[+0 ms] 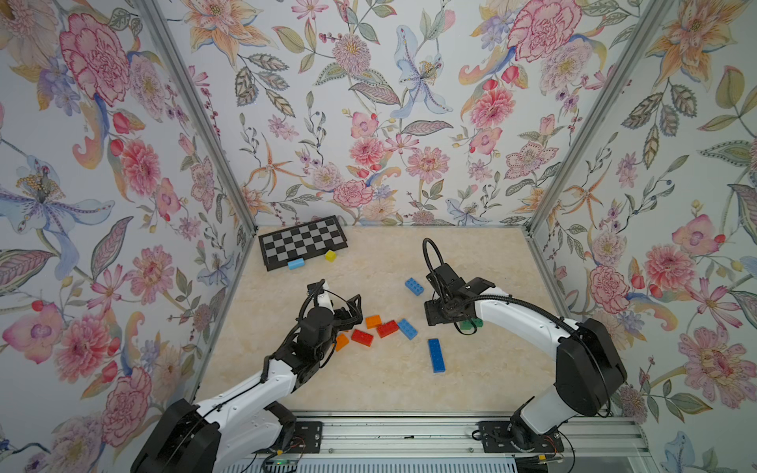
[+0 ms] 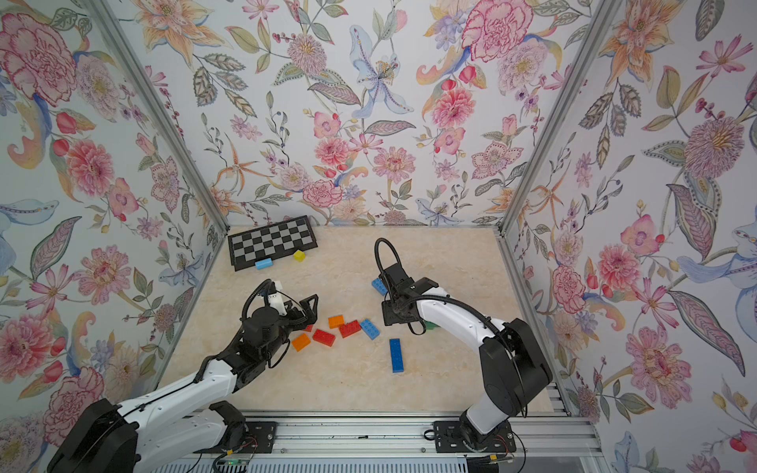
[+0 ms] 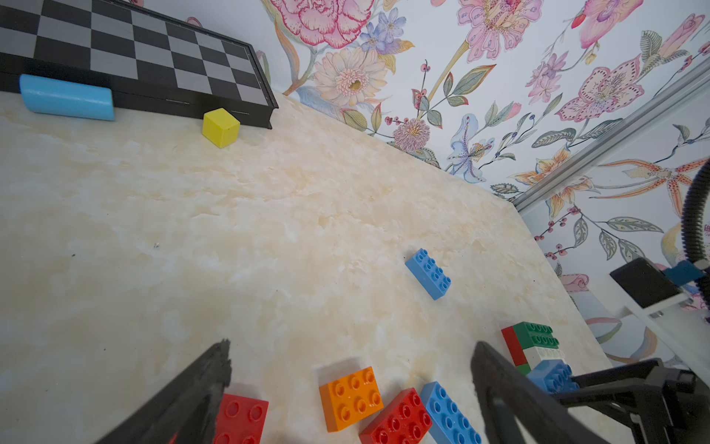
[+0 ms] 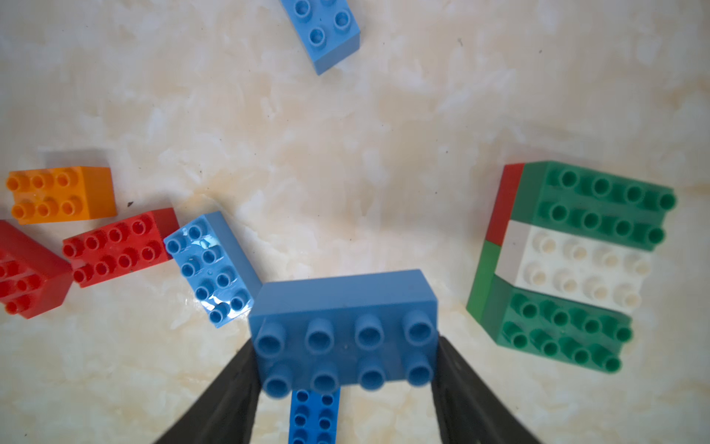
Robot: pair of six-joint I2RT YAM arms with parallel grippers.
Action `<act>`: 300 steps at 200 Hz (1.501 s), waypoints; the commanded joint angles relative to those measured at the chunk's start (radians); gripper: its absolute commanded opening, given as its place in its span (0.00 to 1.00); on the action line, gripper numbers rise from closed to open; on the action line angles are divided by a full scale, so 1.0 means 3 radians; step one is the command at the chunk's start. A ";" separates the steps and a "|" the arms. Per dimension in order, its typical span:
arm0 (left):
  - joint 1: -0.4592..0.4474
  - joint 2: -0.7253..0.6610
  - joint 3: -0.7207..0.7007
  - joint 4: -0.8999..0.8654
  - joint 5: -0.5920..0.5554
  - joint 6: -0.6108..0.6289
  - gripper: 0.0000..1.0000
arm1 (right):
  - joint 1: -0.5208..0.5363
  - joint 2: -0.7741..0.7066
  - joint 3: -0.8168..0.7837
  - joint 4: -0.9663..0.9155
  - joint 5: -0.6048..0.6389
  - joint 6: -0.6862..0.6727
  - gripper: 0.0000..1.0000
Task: Assemble a rectangle with lego
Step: Pick up the lego brick from the center of the board, then assemble the lego brick with the lego brick.
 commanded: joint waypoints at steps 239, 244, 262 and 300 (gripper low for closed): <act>0.0048 0.0139 0.0040 0.0191 0.0191 -0.0016 0.99 | 0.0771 -0.0458 -0.0867 -0.0199 0.0287 0.1117 0.16; 0.0048 0.0139 0.0036 0.0191 0.0189 -0.0016 0.99 | 0.0764 -0.0453 -0.0861 -0.0198 0.0282 0.1114 0.16; 0.0048 0.0141 0.0034 0.0191 0.0179 -0.0016 0.99 | 0.0762 -0.0428 -0.0848 -0.0181 0.0272 0.1095 0.16; 0.0047 0.0135 0.0034 0.0191 0.0175 -0.0007 0.99 | 0.0723 -0.0377 -0.0836 -0.0152 0.0246 0.1094 0.17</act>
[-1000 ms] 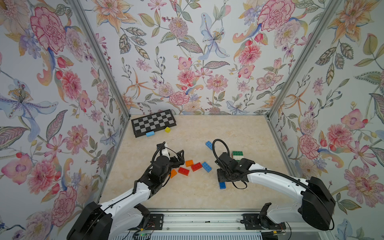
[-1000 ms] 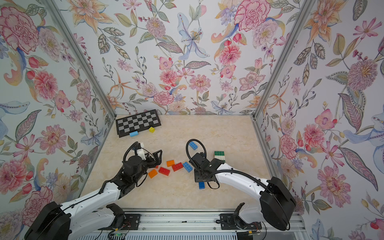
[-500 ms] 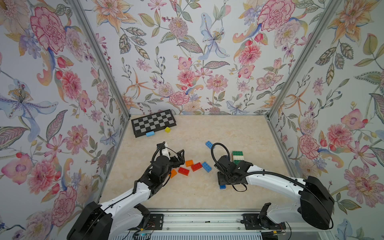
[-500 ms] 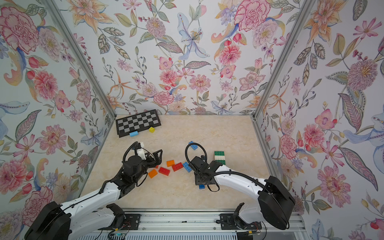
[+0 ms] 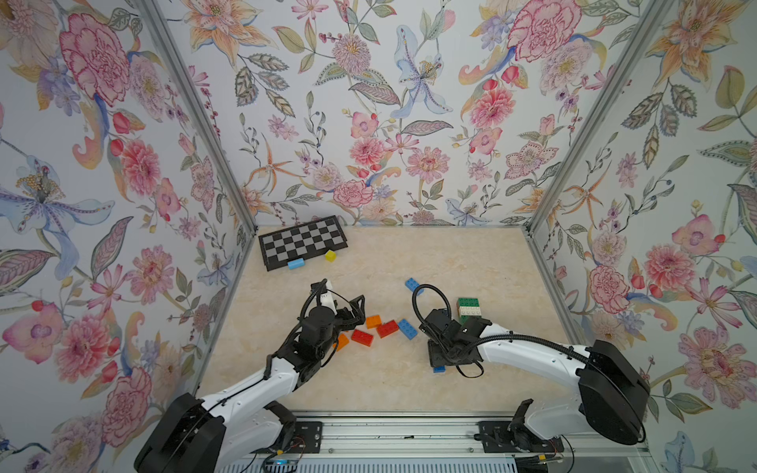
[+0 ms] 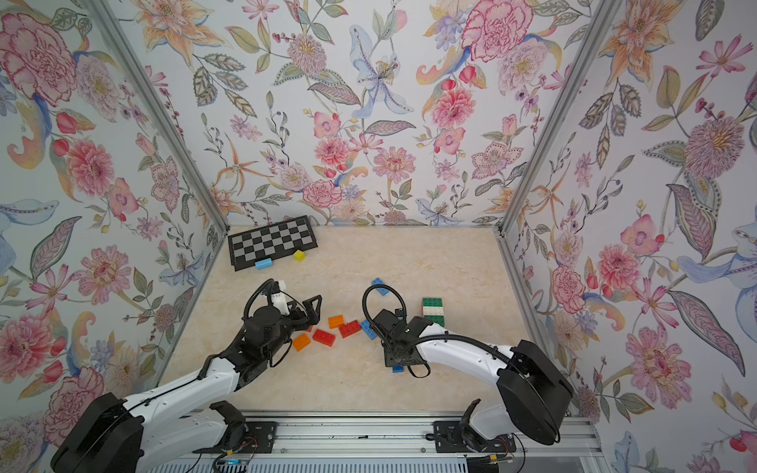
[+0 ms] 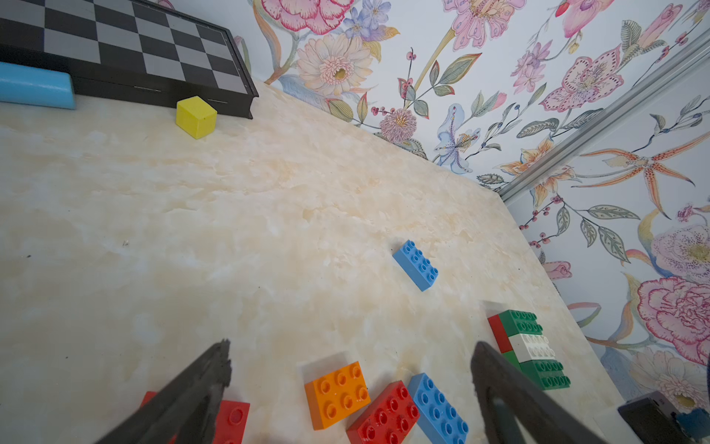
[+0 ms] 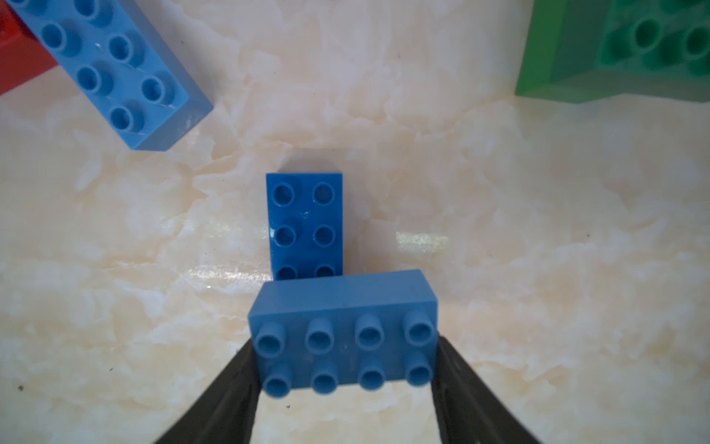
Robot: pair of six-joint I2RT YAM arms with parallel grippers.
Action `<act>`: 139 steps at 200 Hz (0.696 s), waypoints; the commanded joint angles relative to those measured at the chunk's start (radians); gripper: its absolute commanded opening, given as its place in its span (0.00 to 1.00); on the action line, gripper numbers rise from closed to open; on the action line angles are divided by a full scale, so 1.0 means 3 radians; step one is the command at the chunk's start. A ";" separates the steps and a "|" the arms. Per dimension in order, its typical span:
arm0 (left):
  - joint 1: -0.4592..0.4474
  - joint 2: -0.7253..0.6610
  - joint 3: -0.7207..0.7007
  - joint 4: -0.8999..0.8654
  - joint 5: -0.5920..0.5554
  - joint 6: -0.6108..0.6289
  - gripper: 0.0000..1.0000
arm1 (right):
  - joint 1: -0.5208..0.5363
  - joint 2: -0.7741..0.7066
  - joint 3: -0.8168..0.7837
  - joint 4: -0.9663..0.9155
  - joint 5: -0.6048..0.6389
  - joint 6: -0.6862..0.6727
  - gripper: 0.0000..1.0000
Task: Assemble a rectangle with lego
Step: Assemble the lego brick with the lego brick.
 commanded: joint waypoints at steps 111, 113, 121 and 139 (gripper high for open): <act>0.0046 0.0012 0.0034 0.0054 0.0013 0.0018 0.99 | -0.0087 0.0111 0.0033 0.0026 -0.0050 0.0086 0.18; 0.0046 0.0014 0.0033 0.0054 0.0015 0.0018 0.99 | -0.0087 0.0114 0.0035 0.0027 -0.0049 0.0085 0.18; 0.0047 0.0014 0.0034 0.0062 0.0017 0.0018 0.99 | -0.0087 0.0111 0.0045 0.0028 -0.0046 0.0101 0.18; 0.0049 0.0016 0.0024 0.0072 0.0023 0.0018 0.99 | -0.0085 0.0120 0.0053 0.0033 -0.0040 0.0115 0.18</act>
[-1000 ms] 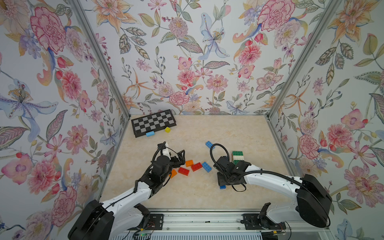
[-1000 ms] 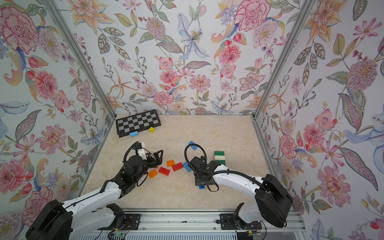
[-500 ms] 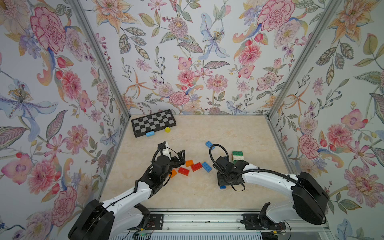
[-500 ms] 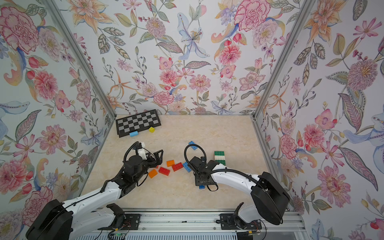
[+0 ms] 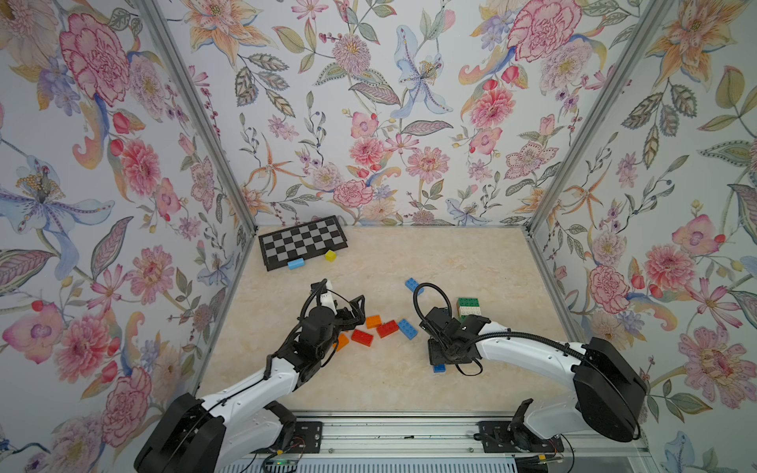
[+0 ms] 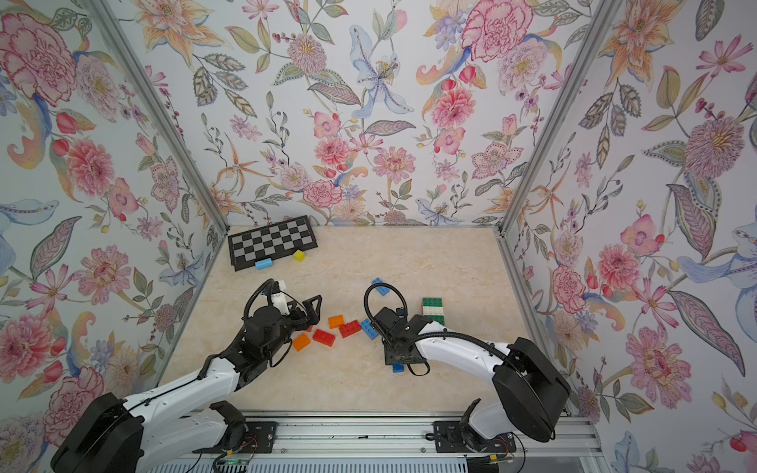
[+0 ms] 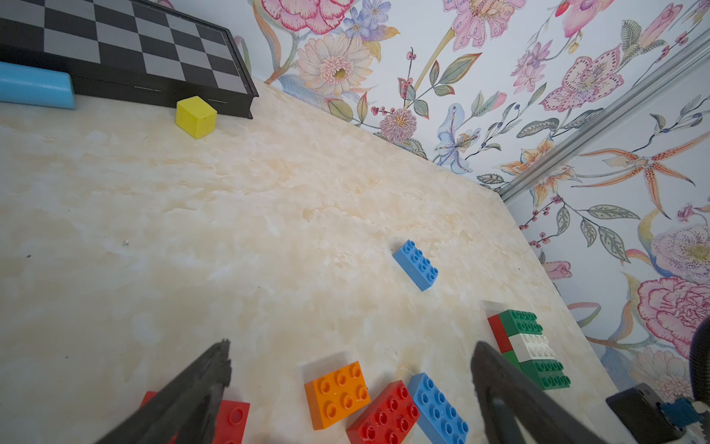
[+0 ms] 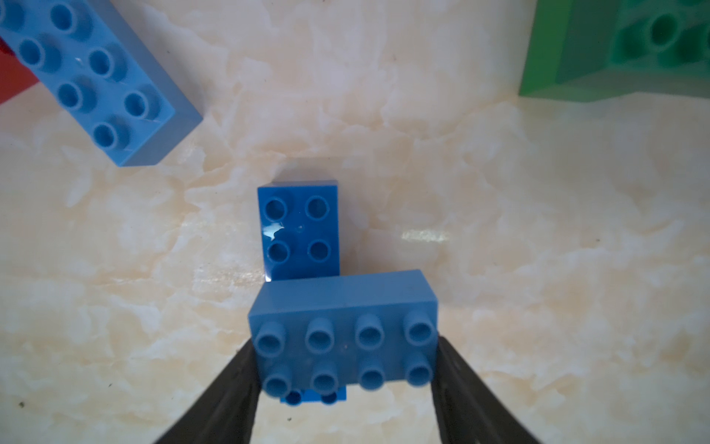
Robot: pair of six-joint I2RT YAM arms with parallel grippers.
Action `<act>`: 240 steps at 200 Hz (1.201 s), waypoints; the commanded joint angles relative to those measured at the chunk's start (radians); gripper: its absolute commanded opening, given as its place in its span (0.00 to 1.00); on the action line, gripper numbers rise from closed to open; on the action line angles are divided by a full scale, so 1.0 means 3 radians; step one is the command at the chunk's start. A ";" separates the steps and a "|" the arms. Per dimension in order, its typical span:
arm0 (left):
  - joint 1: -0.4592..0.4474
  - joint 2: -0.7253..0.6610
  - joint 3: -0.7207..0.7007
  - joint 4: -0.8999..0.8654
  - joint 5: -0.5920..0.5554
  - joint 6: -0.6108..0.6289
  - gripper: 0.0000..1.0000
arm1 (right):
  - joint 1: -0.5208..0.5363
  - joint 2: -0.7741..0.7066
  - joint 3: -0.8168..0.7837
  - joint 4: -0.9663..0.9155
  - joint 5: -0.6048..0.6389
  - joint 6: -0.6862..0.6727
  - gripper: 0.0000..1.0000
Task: Assemble a rectangle with lego
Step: Assemble the lego brick with the lego brick.
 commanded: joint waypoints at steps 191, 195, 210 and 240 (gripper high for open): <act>0.0048 0.0037 0.0014 0.0067 -0.0019 0.0018 0.99 | -0.0117 0.0684 0.0015 -0.0052 -0.0222 -0.0009 0.10; 0.0047 0.0033 0.0019 0.0066 -0.0023 0.0018 0.99 | -0.0118 0.0712 0.0021 -0.0059 -0.0218 -0.0010 0.09; 0.0048 0.0033 0.0021 0.0054 -0.0028 0.0023 0.99 | -0.0110 0.0810 0.0041 -0.0080 -0.0197 -0.0016 0.08; 0.0043 0.0039 0.0029 0.0046 -0.0034 0.0023 0.99 | -0.0060 0.0922 0.0112 -0.0102 -0.0193 -0.0025 0.09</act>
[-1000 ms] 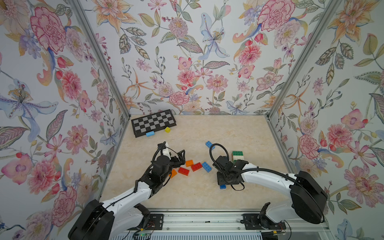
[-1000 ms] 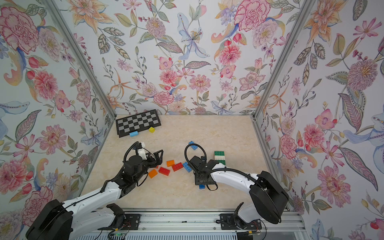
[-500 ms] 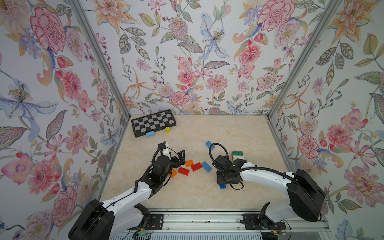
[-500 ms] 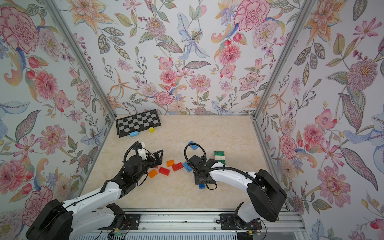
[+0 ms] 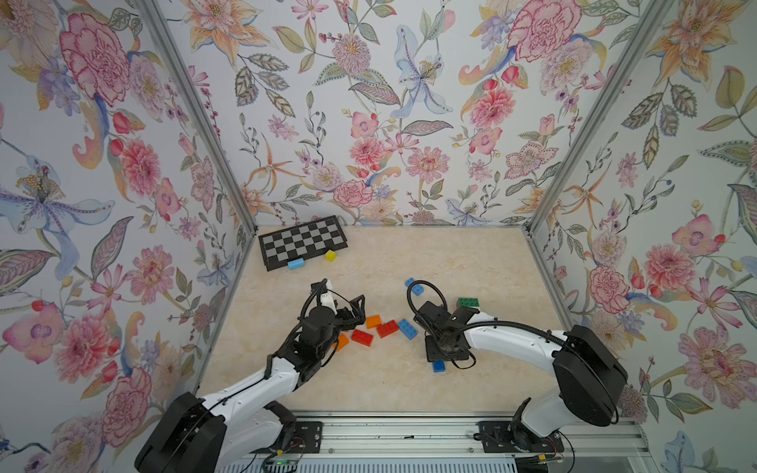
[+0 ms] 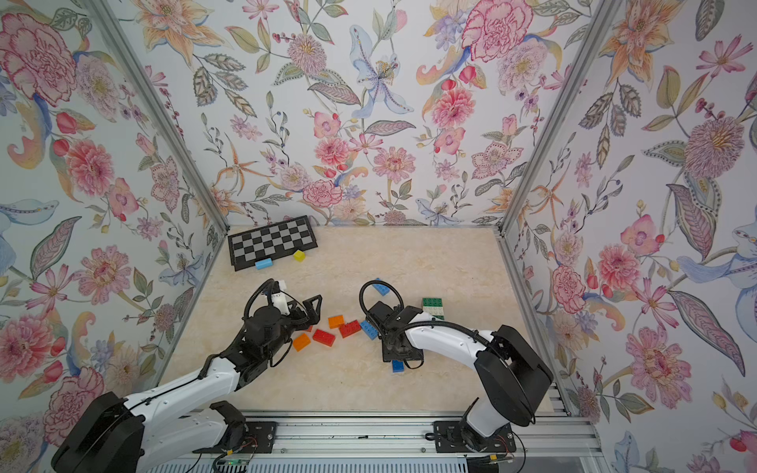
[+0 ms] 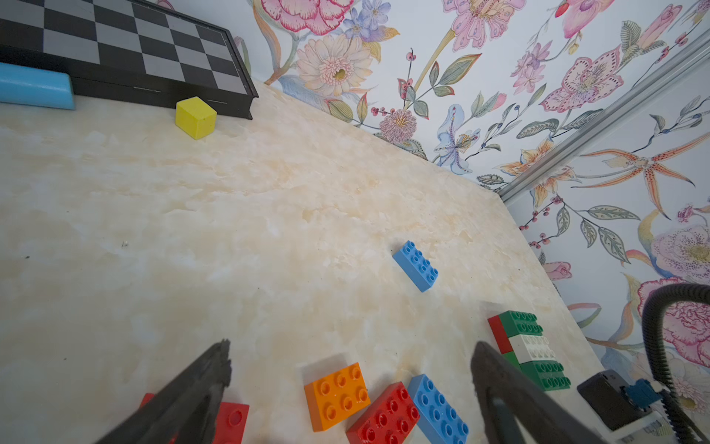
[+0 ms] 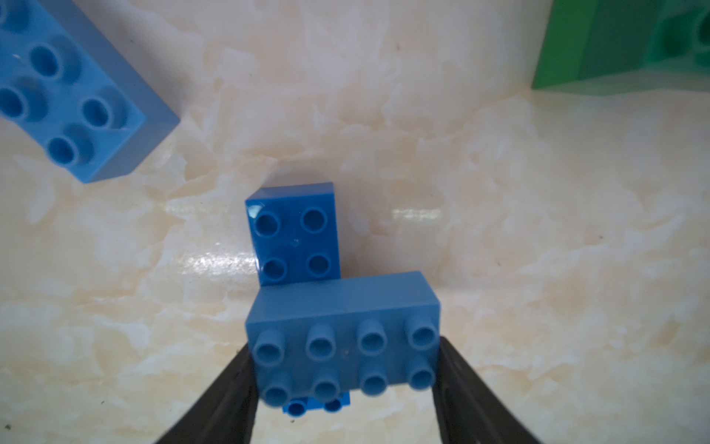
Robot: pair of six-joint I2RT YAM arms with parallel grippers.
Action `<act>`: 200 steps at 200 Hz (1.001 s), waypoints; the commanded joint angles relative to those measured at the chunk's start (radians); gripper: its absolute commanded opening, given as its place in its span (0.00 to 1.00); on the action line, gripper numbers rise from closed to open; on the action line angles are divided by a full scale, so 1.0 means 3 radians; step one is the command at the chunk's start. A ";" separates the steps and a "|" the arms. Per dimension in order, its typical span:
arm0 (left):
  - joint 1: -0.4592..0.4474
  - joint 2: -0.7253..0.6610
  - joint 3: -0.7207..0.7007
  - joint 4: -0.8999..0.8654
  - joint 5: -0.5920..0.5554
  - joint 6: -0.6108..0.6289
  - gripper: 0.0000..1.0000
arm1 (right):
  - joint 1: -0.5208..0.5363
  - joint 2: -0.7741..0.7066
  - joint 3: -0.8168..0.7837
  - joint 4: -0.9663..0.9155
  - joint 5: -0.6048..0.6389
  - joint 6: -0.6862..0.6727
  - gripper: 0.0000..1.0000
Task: Assemble a rectangle with lego
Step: Assemble the lego brick with the lego brick, then adjust the lego brick at the center of the board.
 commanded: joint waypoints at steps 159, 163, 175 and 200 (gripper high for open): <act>0.0047 -0.0142 0.0024 -0.0111 -0.0162 0.0061 0.99 | 0.0045 -0.0408 0.0343 0.0107 0.0306 -0.0297 1.00; 0.0049 -0.0151 0.0024 -0.0114 -0.0171 0.0062 0.99 | 0.0046 -0.0402 0.0393 0.0109 0.0324 -0.0325 1.00; 0.0048 -0.0169 0.0018 -0.0135 -0.0194 0.0058 0.99 | 0.0069 -0.0342 0.0554 0.0112 0.0328 -0.0425 0.97; 0.0047 -0.0211 0.0014 -0.0202 -0.0271 0.0043 0.99 | 0.0156 -0.0091 0.0911 0.0146 0.0224 -0.0597 0.69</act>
